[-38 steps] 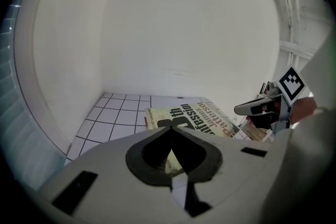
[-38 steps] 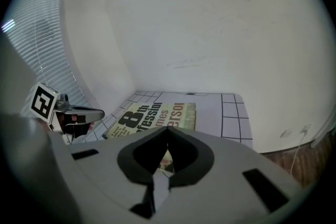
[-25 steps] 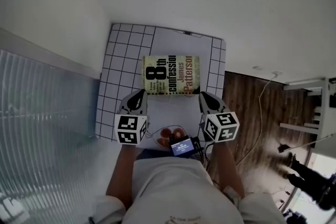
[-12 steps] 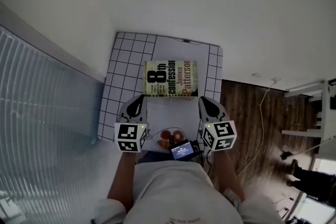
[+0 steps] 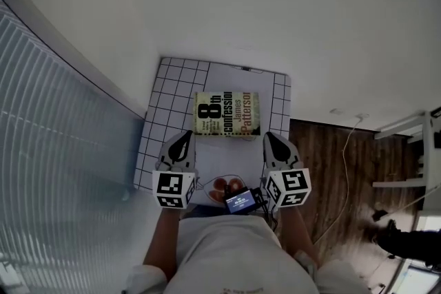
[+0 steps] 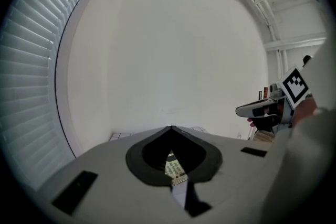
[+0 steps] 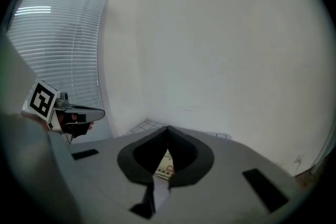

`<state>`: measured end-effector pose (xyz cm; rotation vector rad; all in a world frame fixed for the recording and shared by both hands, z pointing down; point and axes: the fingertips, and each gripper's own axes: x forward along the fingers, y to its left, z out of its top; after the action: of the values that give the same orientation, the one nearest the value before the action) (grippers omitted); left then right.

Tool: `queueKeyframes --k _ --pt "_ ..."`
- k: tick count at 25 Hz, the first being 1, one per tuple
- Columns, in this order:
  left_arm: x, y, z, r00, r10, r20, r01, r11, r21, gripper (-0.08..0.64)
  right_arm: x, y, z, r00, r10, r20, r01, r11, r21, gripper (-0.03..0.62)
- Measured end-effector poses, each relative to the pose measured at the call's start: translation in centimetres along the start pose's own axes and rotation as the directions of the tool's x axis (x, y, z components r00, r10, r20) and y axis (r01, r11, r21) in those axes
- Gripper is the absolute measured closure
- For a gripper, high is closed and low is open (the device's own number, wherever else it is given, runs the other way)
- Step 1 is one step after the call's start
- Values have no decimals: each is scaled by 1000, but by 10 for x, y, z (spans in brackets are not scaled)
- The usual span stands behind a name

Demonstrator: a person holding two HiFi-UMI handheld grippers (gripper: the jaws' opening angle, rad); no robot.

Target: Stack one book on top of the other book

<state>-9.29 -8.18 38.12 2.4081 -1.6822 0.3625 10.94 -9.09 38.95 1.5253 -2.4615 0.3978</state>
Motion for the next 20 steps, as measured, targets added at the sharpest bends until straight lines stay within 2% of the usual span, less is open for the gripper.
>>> queueKeyframes --k 7,14,20 --pt "-17 -5 27 995 10 97 -13 1000 26 552 -14 15 24 997 -3 81 5 1000 -27 584" --pt "-36 -12 36 987 12 161 -20 999 50 551 -28 27 40 987 -6 160 15 998 -55 584" --pt "-50 -9 38 984 21 179 -32 998 56 552 -34 36 35 987 -11 158 16 999 -35 584"
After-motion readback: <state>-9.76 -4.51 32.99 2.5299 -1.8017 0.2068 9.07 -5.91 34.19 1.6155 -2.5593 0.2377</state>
